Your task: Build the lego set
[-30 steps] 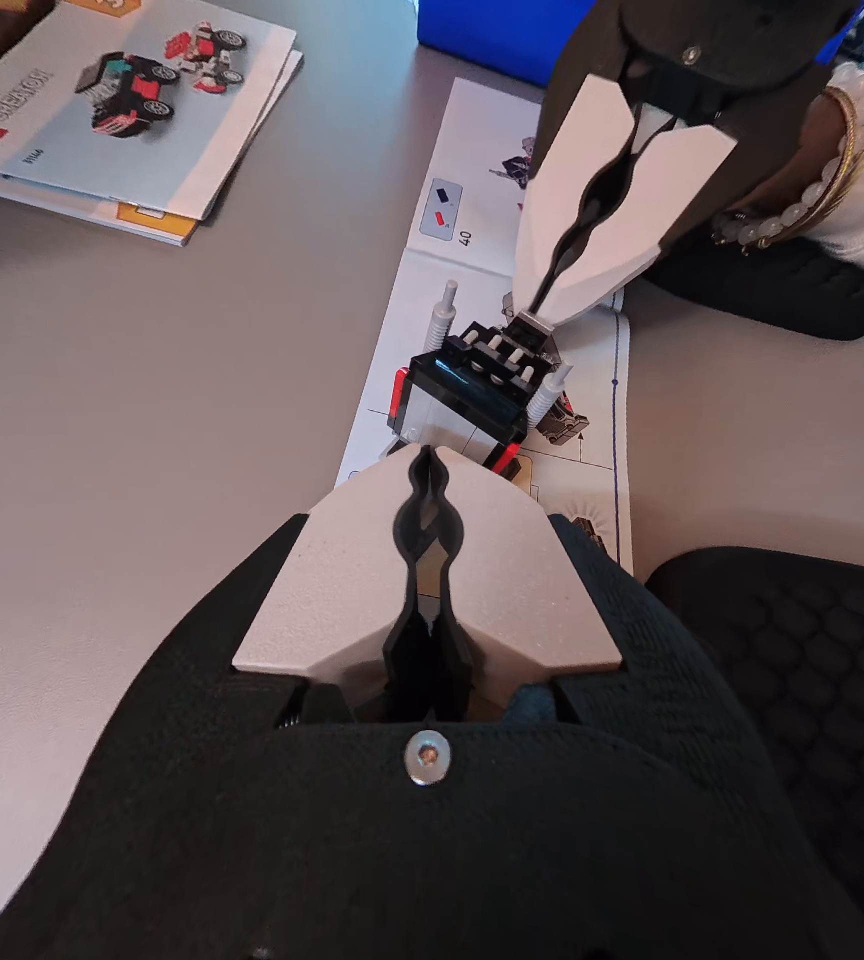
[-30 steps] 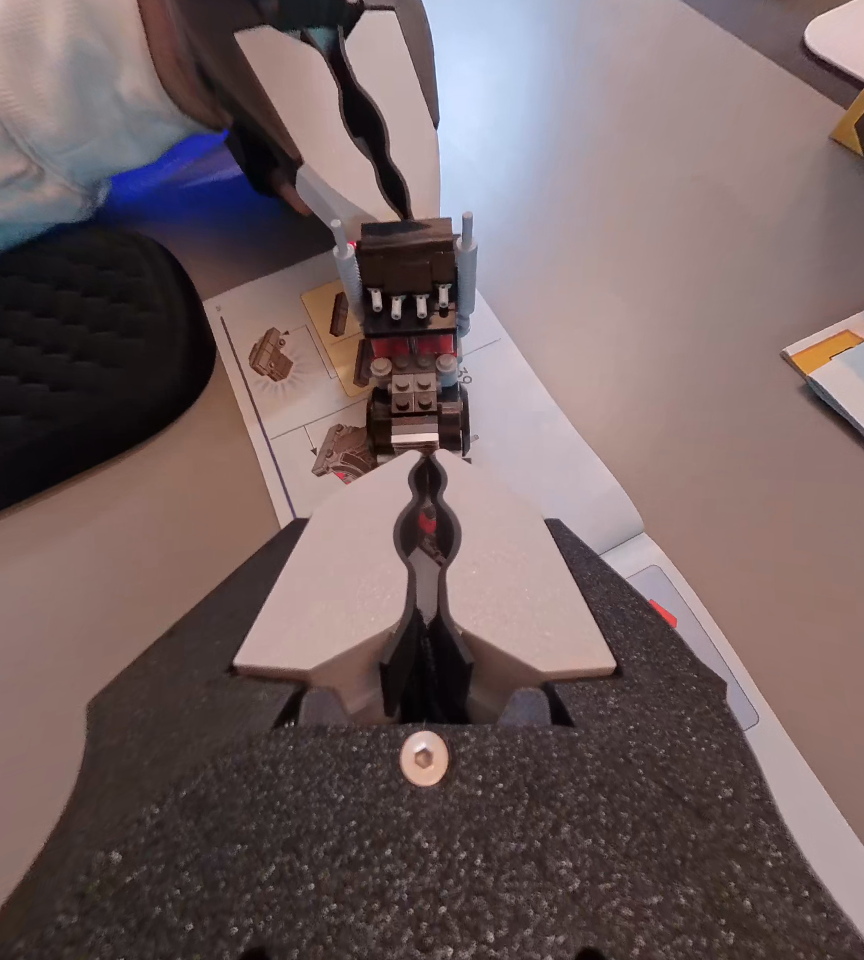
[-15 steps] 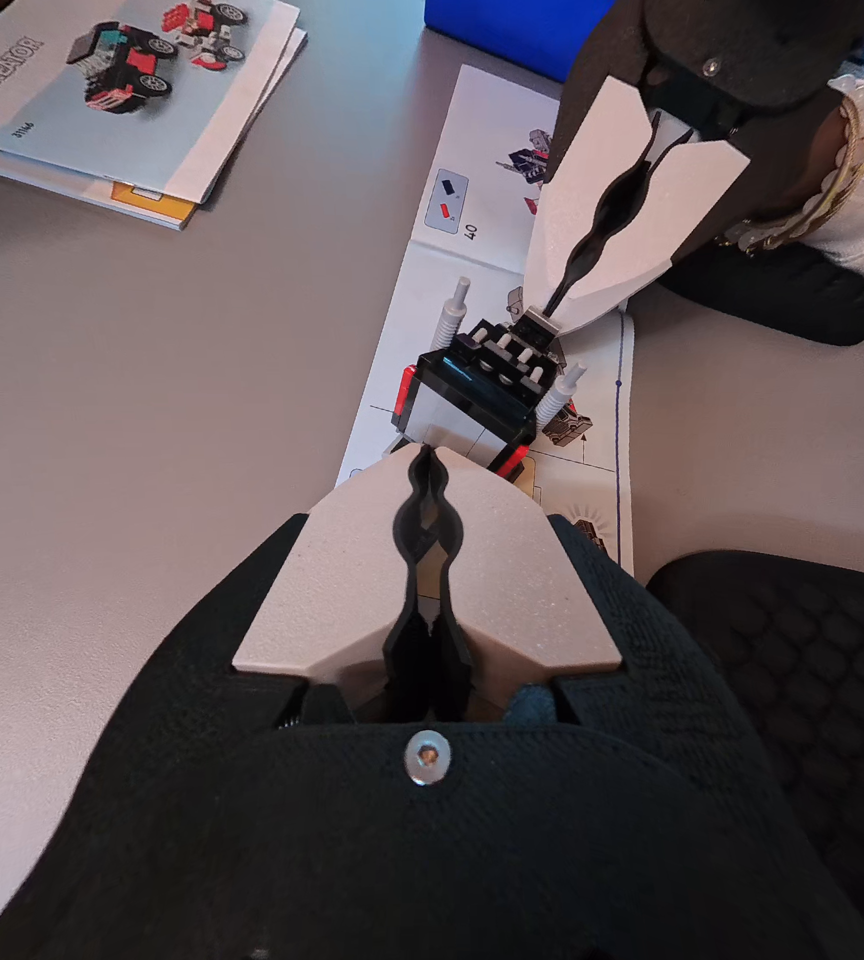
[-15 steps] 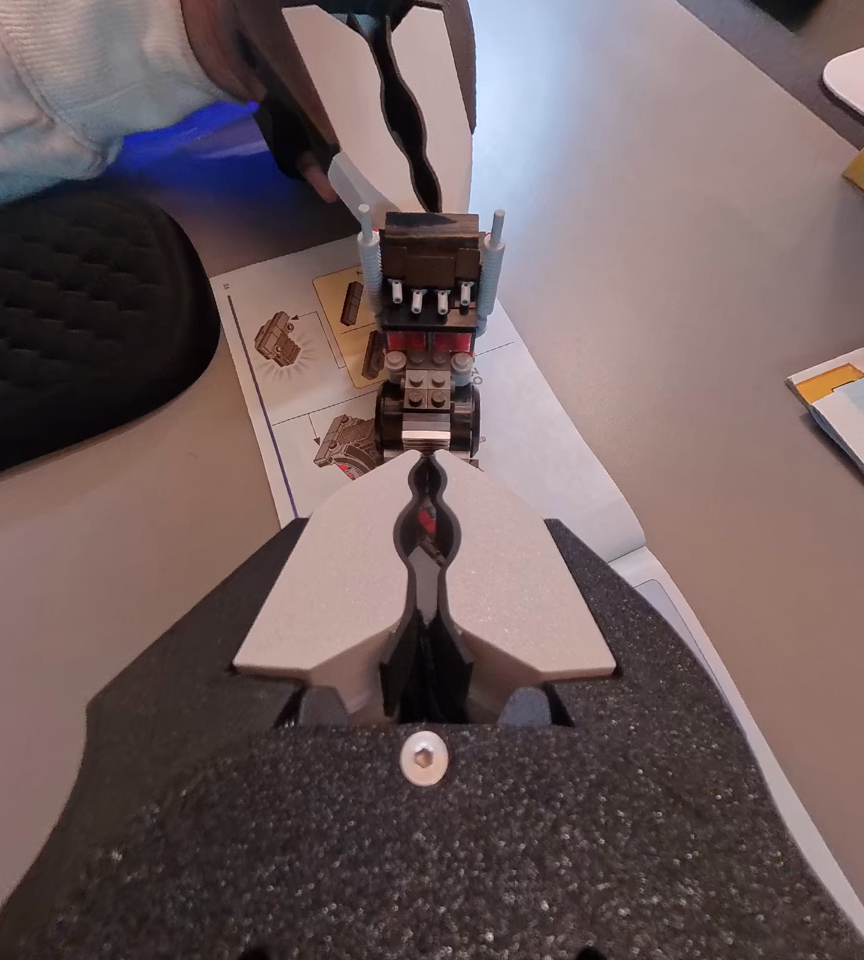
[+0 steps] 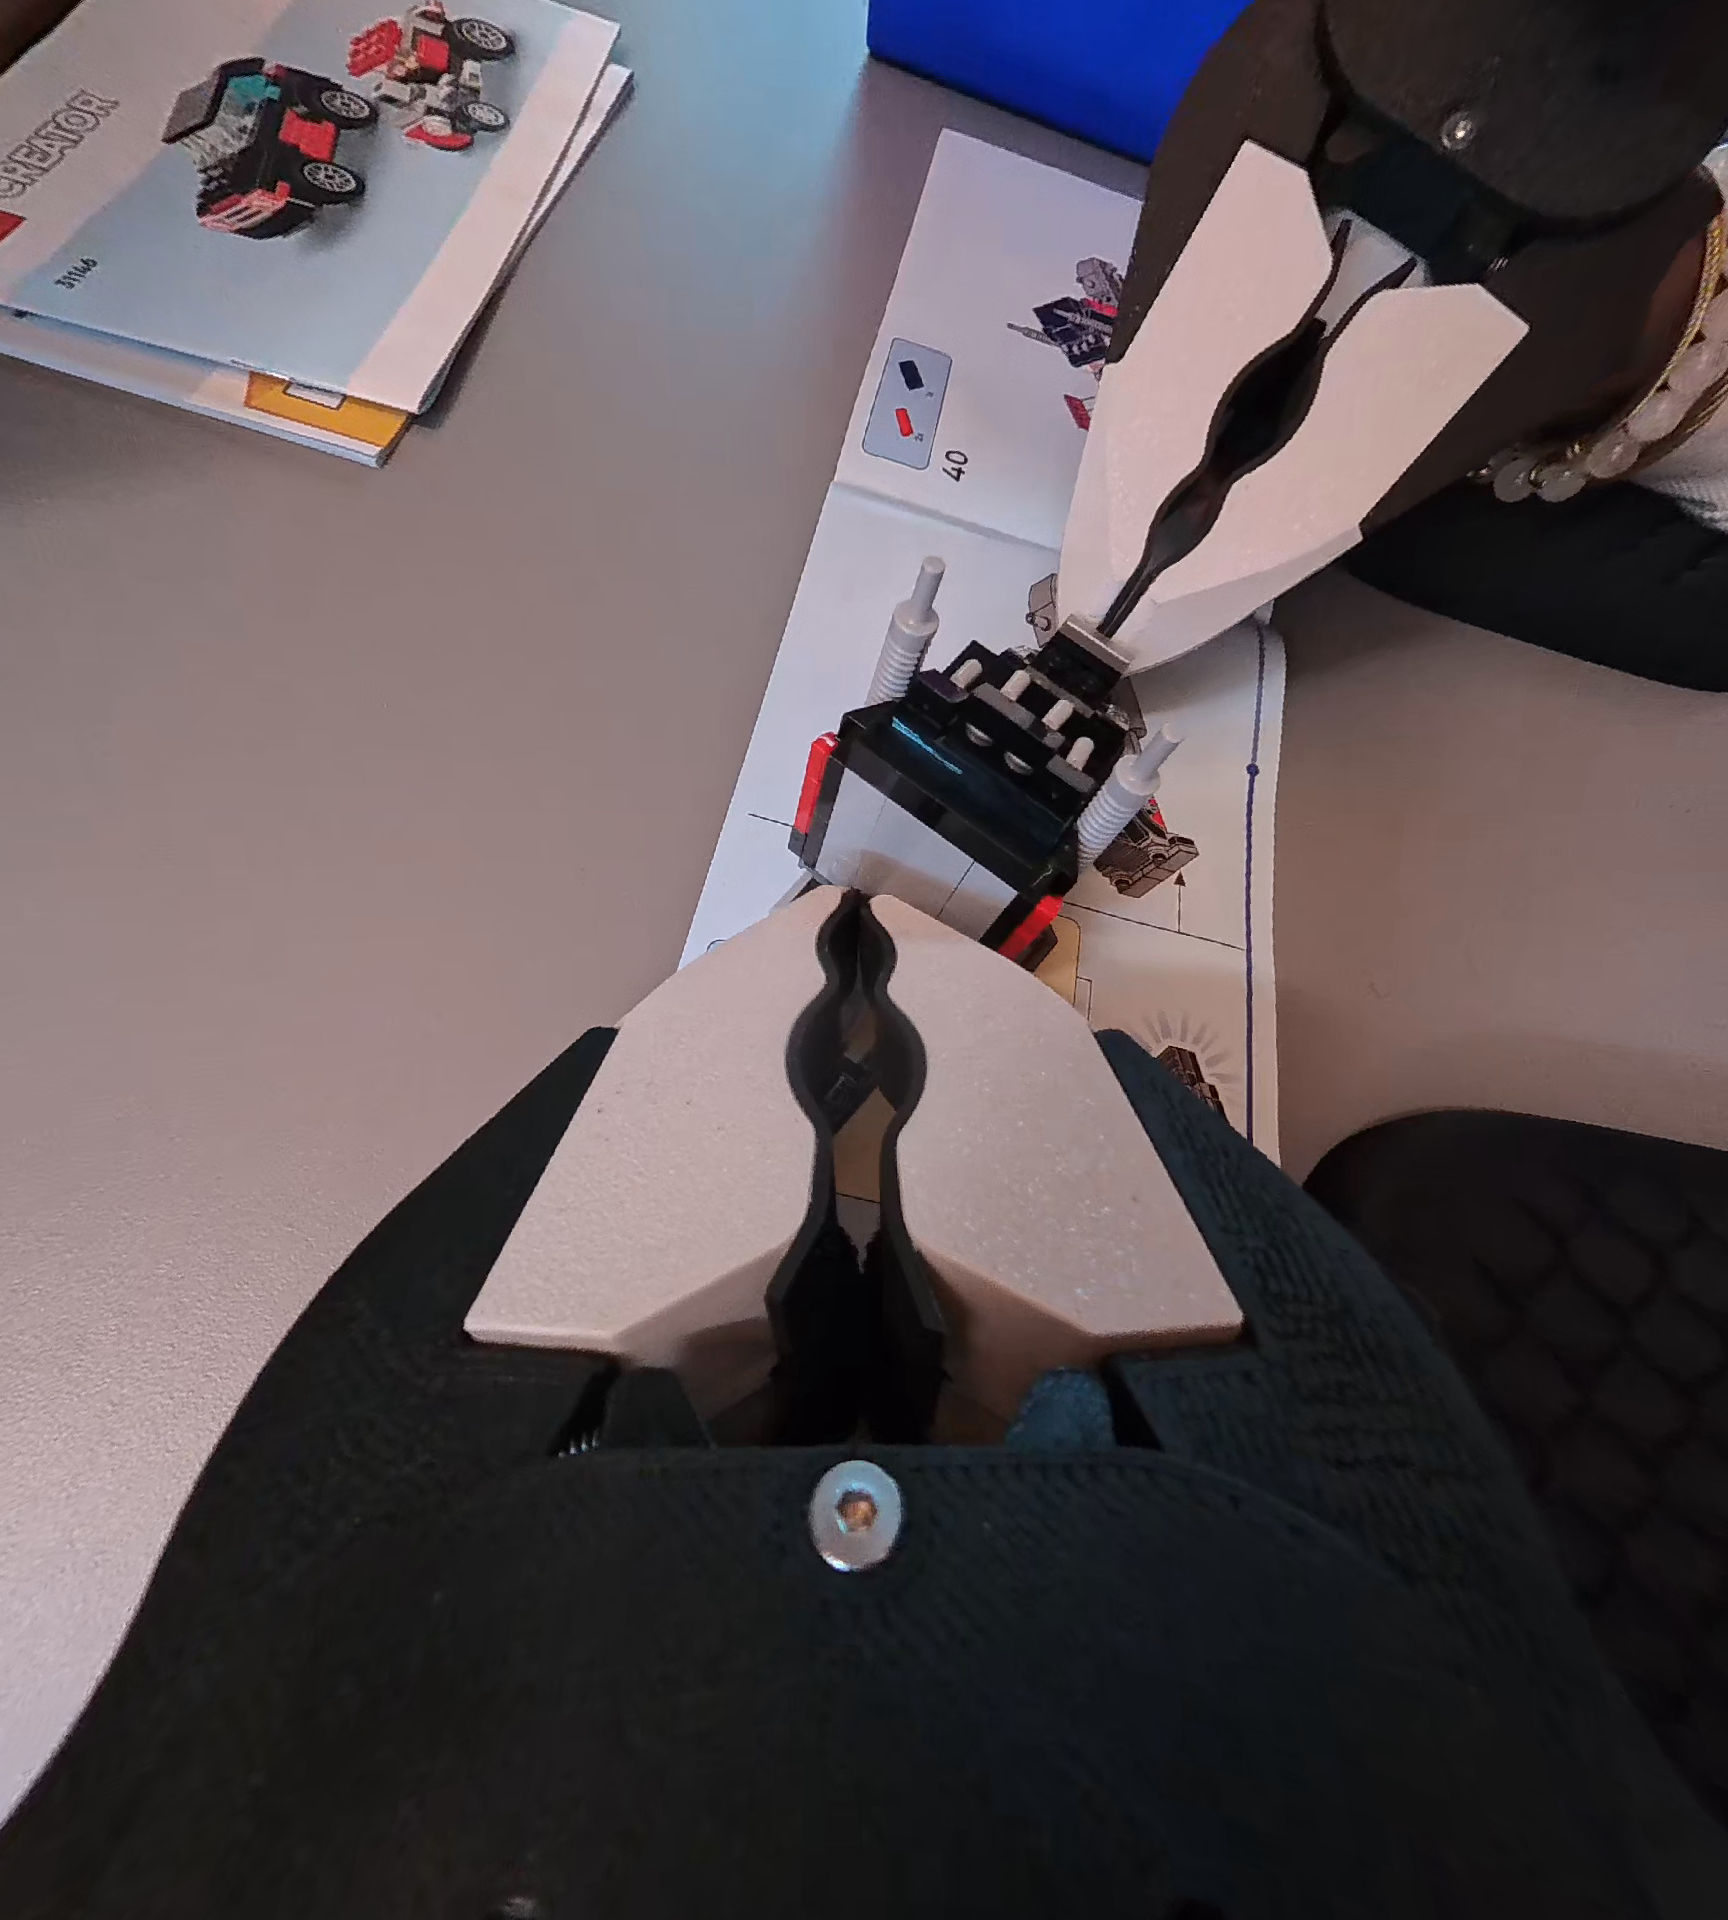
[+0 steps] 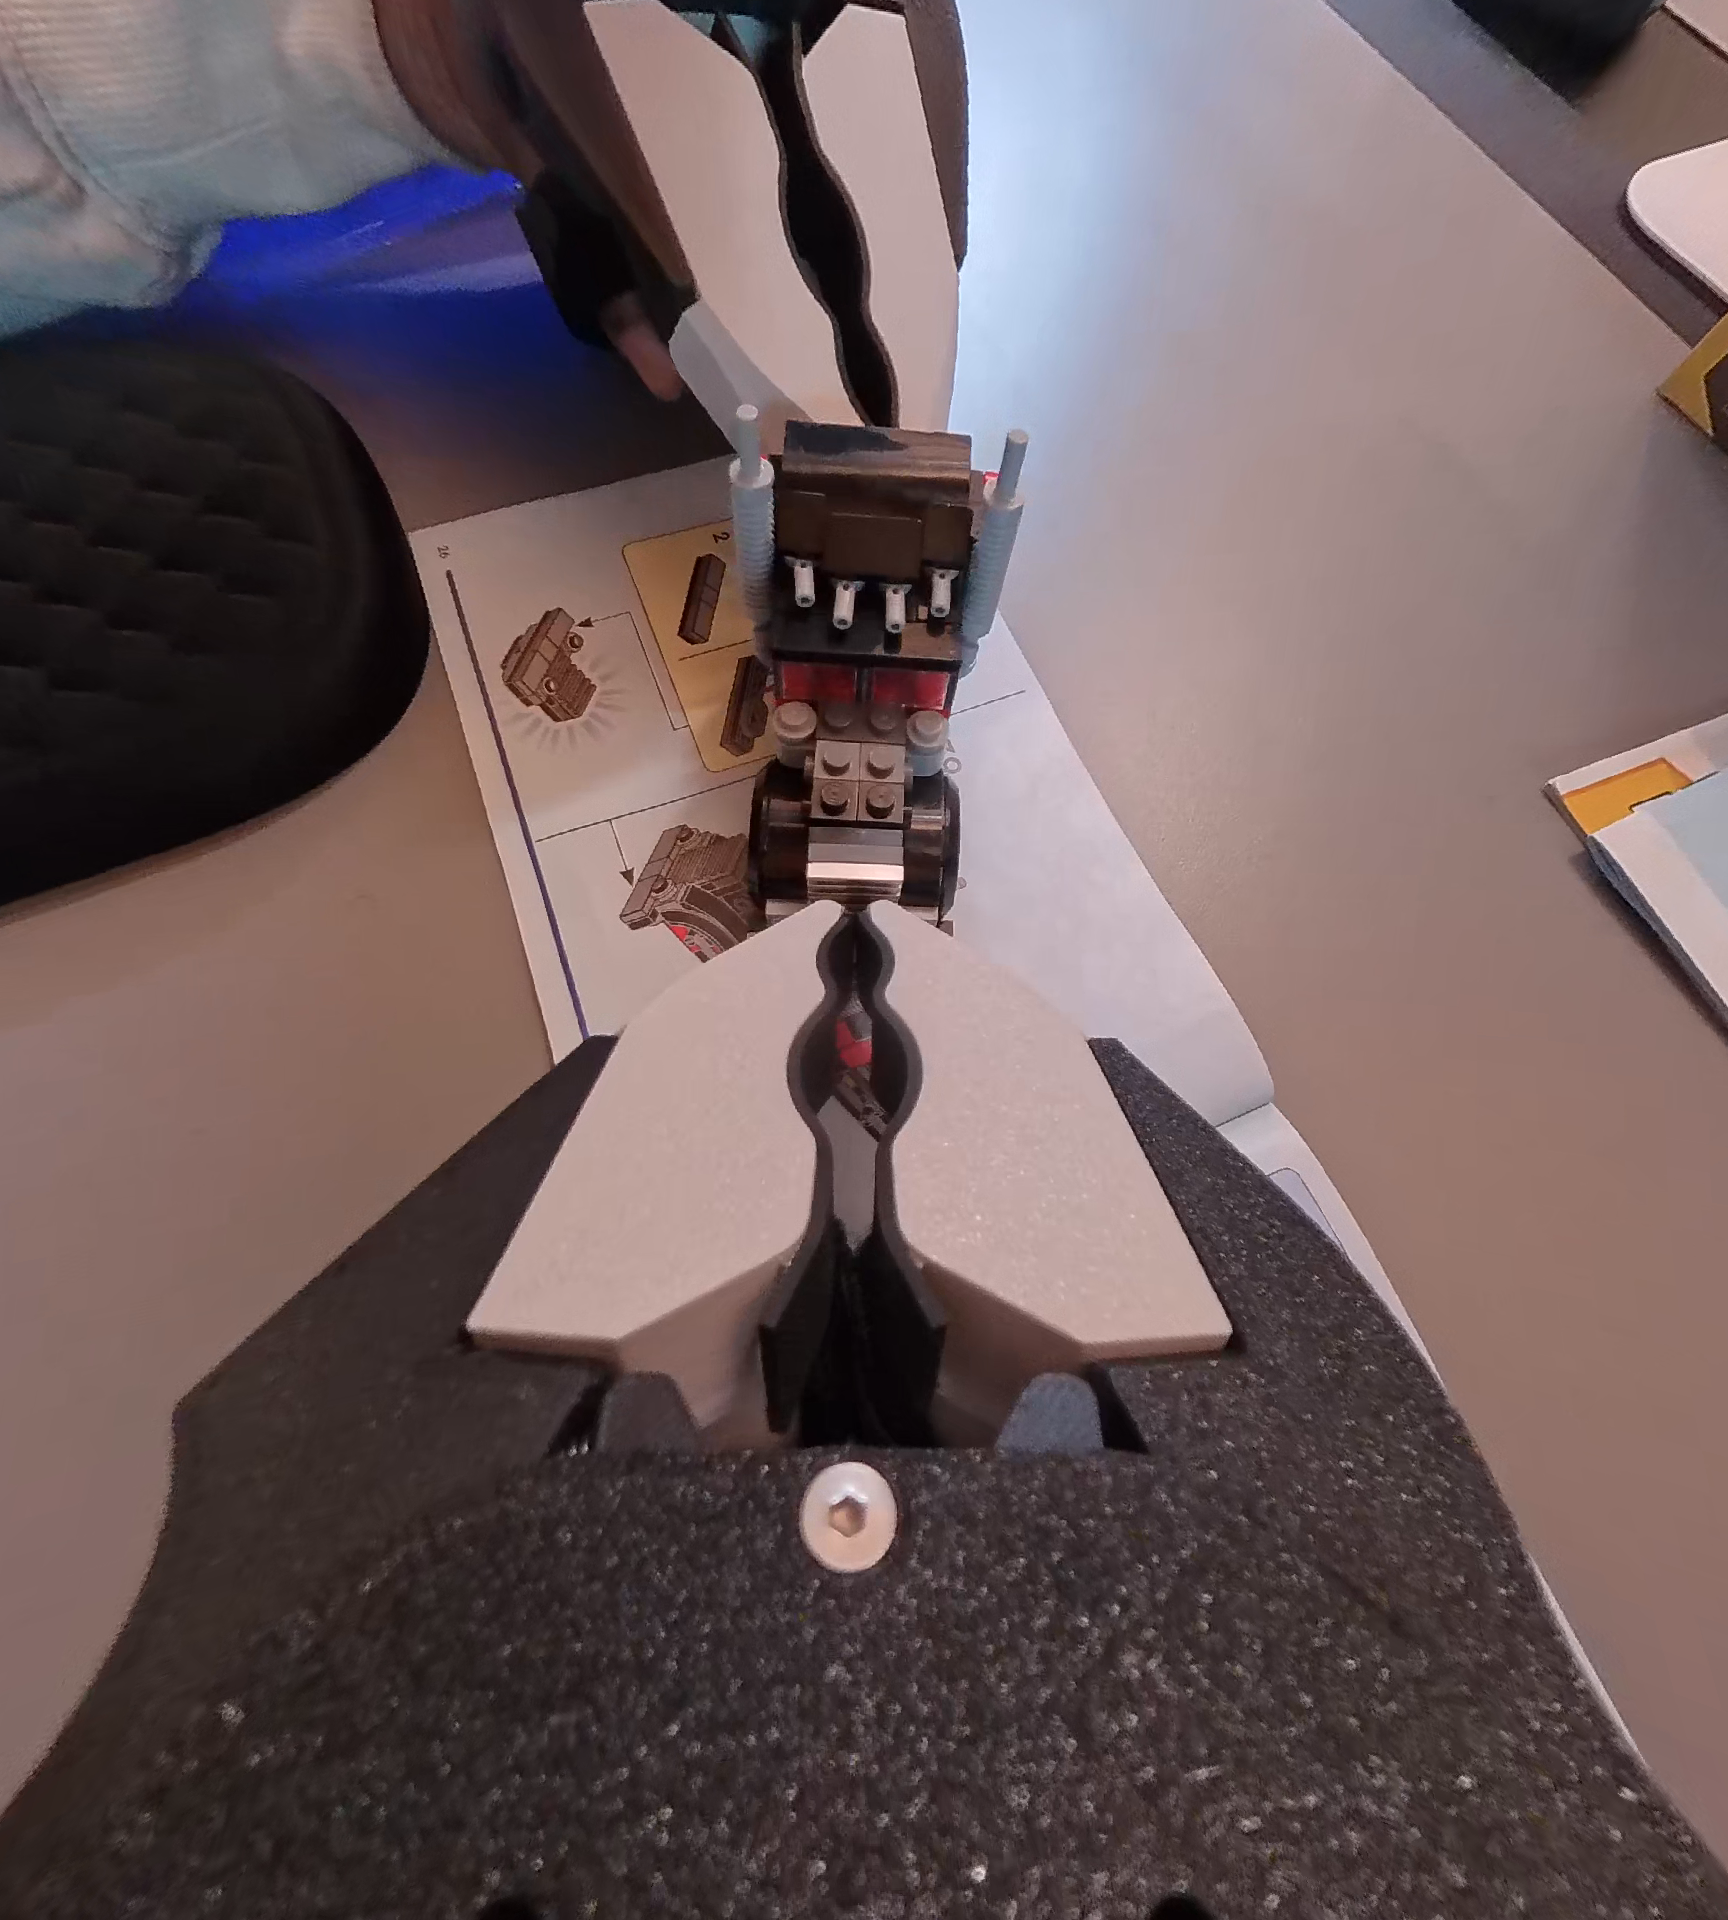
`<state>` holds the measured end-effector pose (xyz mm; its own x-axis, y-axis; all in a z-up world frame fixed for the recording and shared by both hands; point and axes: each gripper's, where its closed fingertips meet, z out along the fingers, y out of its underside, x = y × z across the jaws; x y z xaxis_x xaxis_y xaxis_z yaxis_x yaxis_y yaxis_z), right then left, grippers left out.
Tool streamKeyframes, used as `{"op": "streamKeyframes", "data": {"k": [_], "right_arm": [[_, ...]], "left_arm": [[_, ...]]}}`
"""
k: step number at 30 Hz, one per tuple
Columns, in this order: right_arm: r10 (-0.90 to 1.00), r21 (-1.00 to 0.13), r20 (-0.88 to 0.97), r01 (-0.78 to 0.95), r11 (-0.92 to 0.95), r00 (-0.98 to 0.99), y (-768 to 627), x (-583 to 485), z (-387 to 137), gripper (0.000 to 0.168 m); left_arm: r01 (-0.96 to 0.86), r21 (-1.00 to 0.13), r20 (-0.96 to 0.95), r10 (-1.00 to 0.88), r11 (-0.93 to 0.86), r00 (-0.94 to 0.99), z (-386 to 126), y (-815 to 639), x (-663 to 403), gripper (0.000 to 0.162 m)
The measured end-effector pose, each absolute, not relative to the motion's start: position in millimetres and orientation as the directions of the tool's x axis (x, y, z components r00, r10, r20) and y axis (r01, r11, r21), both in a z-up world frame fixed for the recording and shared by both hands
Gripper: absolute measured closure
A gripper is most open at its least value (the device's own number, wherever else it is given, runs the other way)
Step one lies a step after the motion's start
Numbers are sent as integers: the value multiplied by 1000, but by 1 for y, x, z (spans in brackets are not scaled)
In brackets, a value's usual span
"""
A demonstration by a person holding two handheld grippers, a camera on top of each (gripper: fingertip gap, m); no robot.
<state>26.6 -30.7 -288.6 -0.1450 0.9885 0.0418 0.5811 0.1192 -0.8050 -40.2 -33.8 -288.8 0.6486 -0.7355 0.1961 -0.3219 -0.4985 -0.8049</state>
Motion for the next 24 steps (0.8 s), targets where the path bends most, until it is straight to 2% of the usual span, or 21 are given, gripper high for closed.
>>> {"op": "streamKeyframes", "data": {"k": [24], "right_arm": [[983,-792,153,582,183,-102,-32,23,-288,168]], "left_arm": [[-283,-805,197,-685,-522,702,-289,-29,-43,162]]}}
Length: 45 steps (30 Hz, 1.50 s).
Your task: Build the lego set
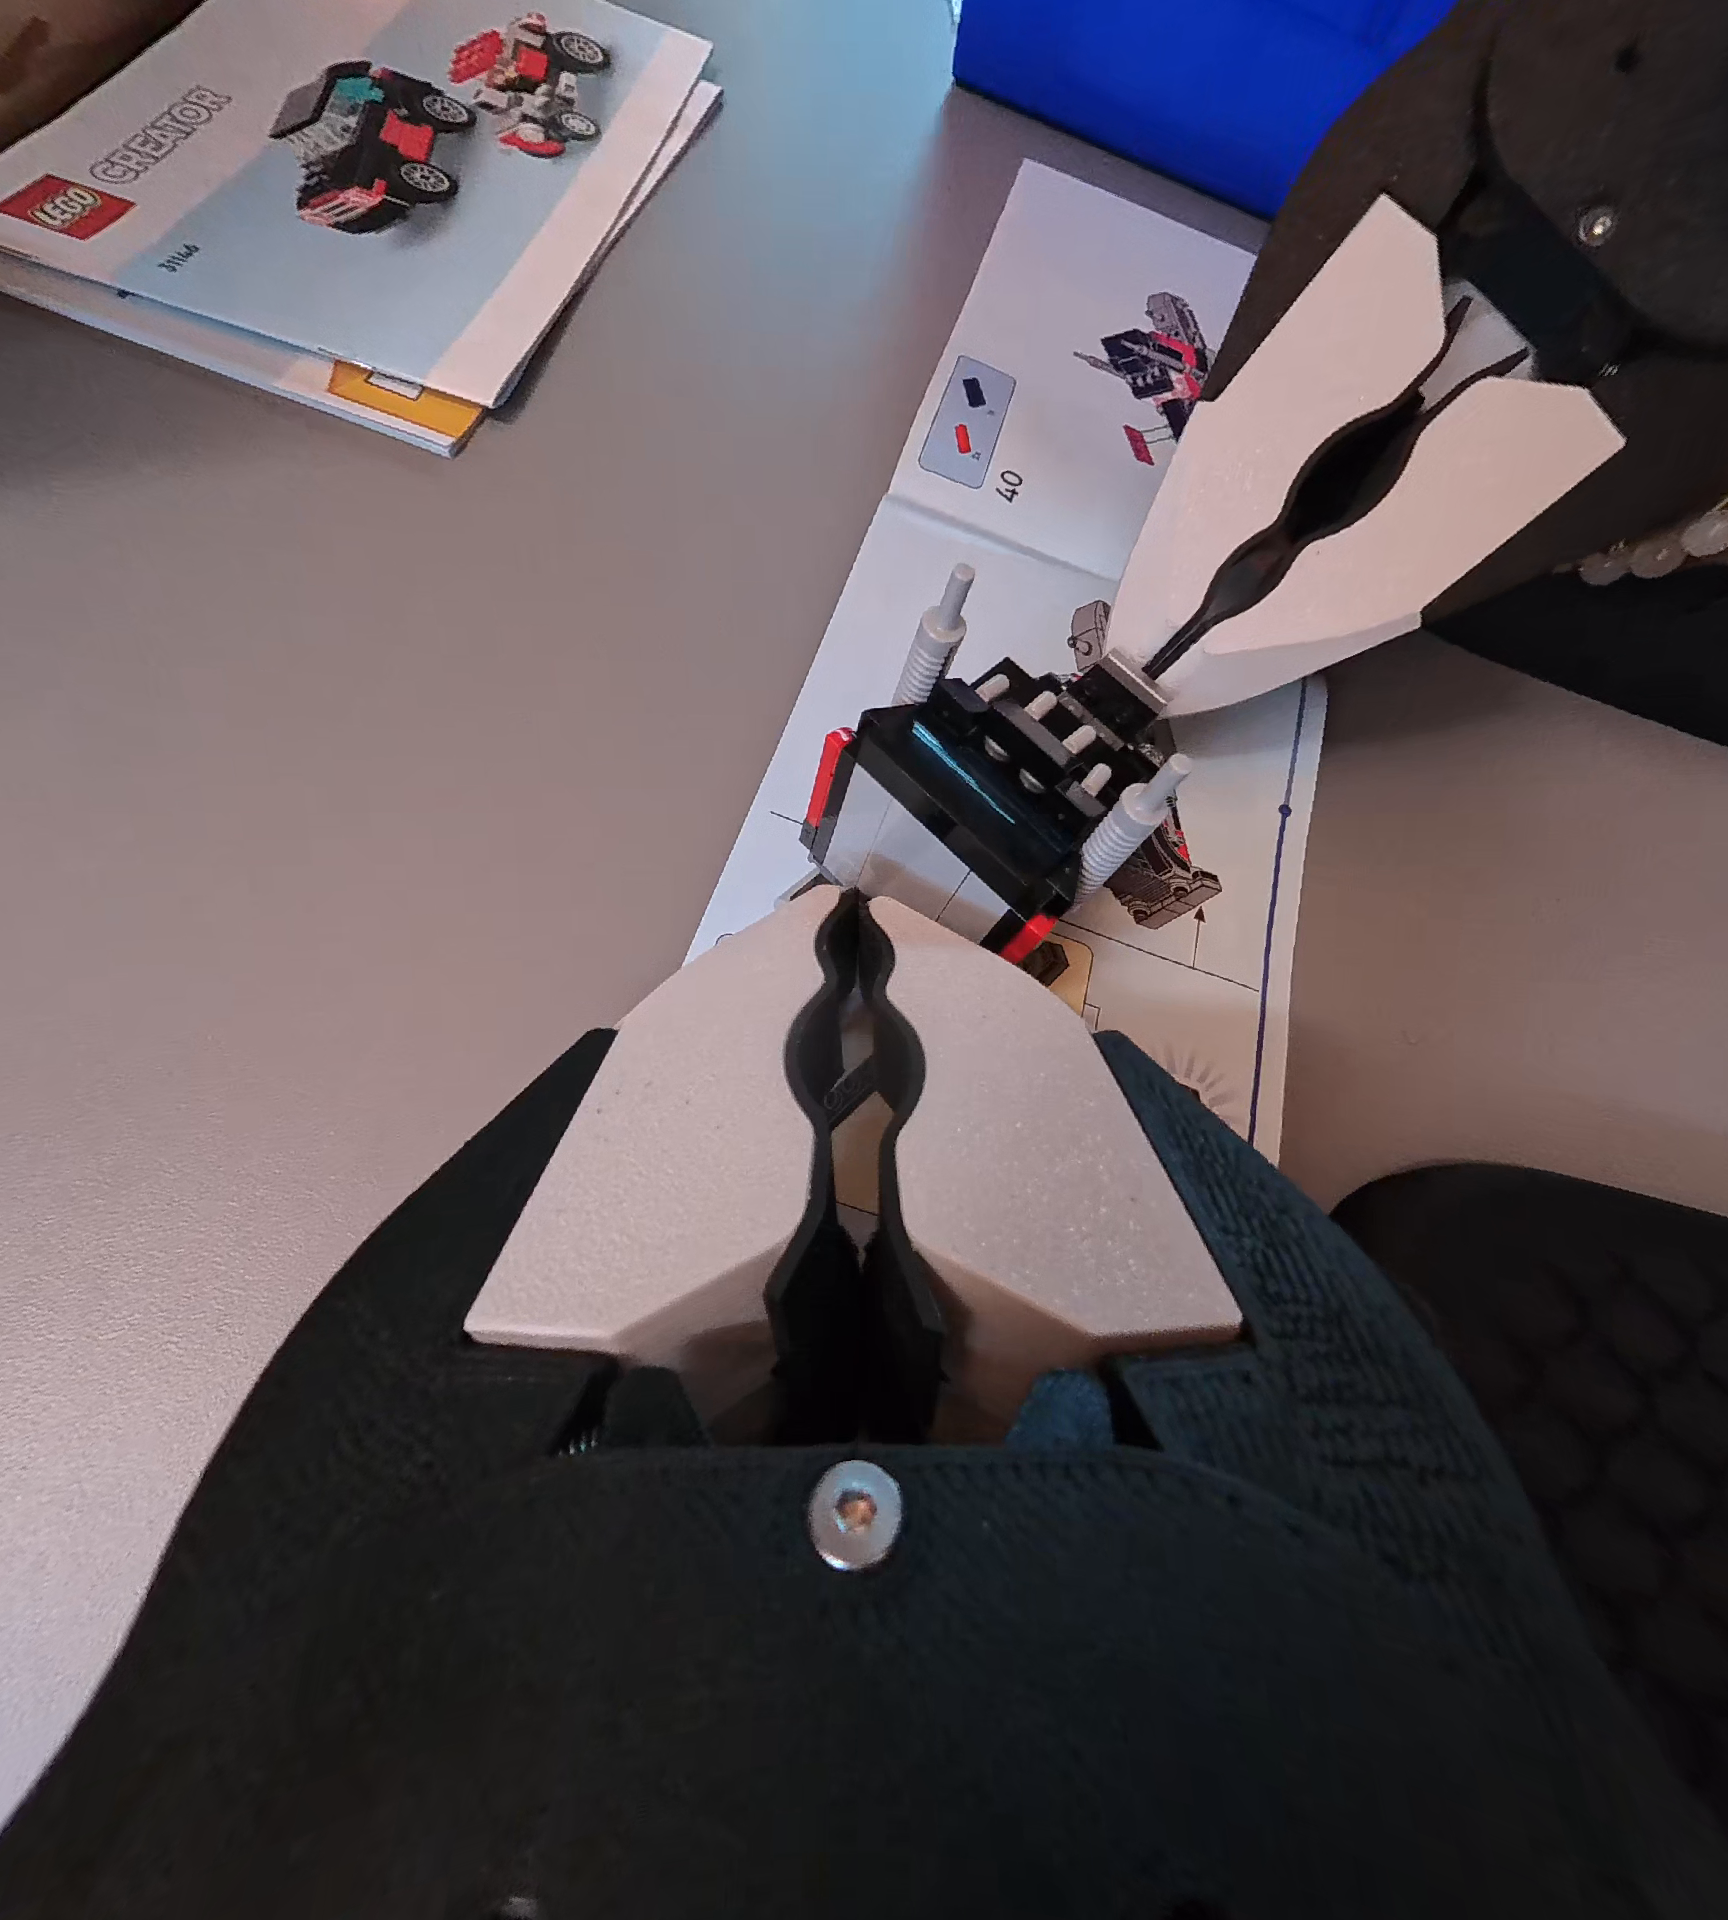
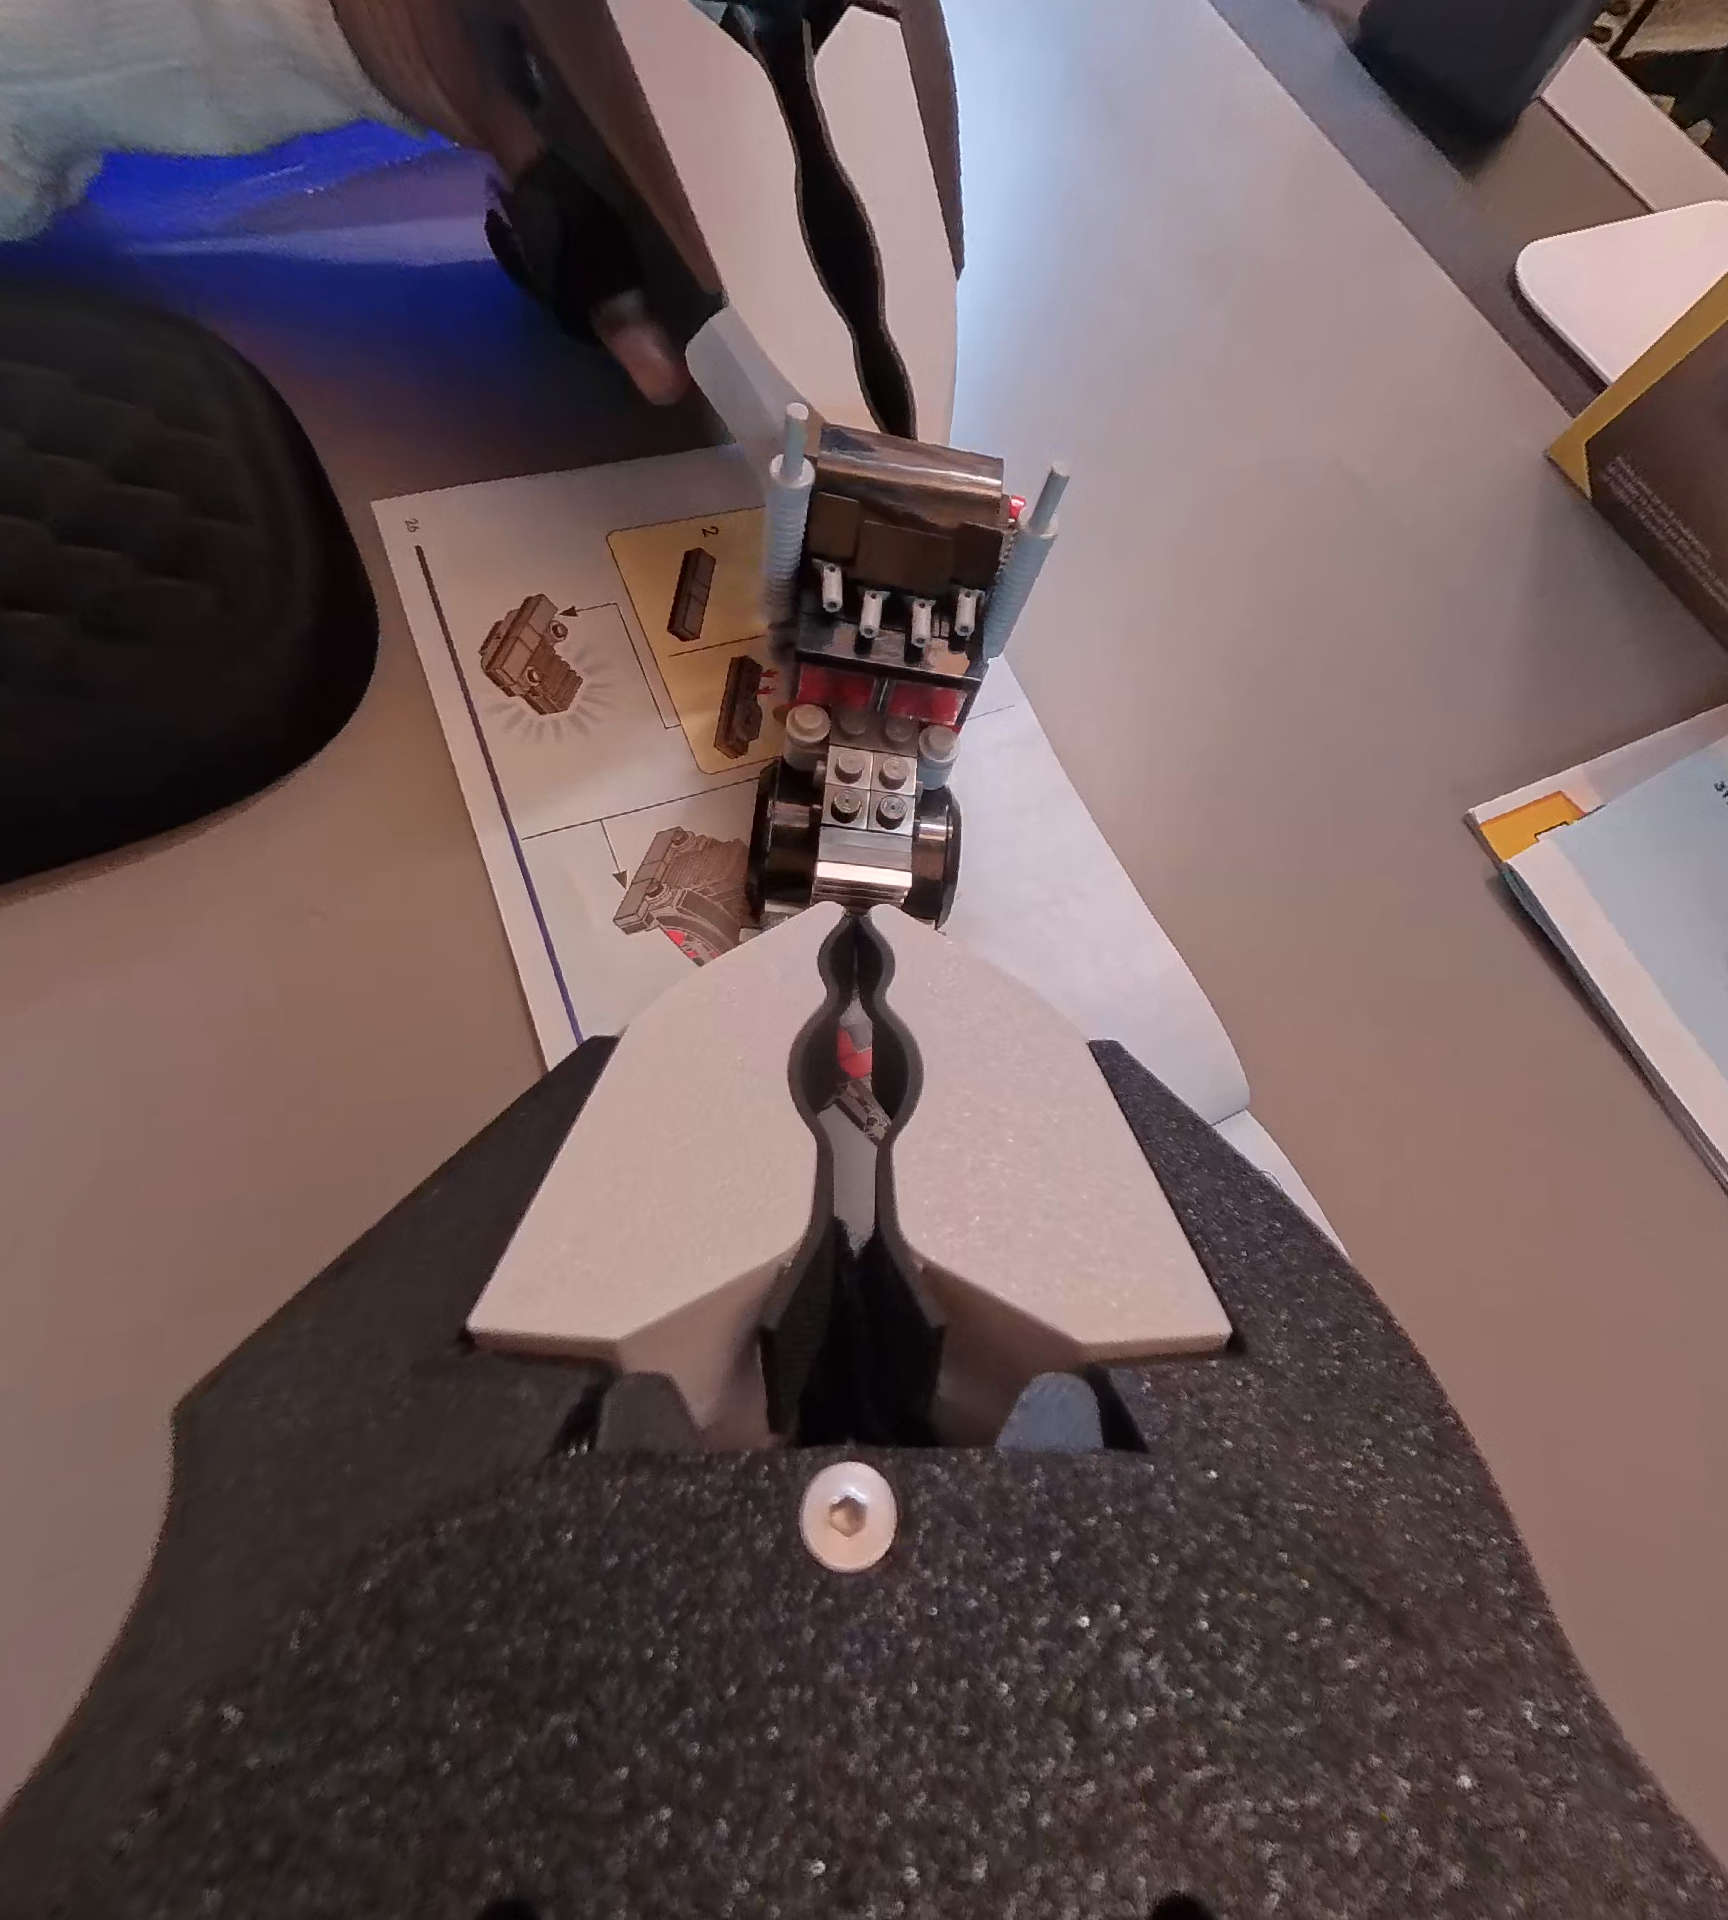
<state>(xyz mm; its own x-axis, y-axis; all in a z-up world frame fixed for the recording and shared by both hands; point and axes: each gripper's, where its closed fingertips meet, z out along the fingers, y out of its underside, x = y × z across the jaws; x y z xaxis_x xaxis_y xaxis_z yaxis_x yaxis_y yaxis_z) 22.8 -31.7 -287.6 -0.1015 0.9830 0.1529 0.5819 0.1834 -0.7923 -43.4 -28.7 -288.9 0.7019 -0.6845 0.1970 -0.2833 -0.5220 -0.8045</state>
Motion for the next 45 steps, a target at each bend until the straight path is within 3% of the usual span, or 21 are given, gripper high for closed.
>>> {"op": "streamKeyframes", "data": {"k": [45], "right_arm": [[988,-791,61,597,133,-140,-36,20,-297,168]], "left_arm": [[-240,-796,251,-664,-555,705,-288,-29,-46,162]]}}
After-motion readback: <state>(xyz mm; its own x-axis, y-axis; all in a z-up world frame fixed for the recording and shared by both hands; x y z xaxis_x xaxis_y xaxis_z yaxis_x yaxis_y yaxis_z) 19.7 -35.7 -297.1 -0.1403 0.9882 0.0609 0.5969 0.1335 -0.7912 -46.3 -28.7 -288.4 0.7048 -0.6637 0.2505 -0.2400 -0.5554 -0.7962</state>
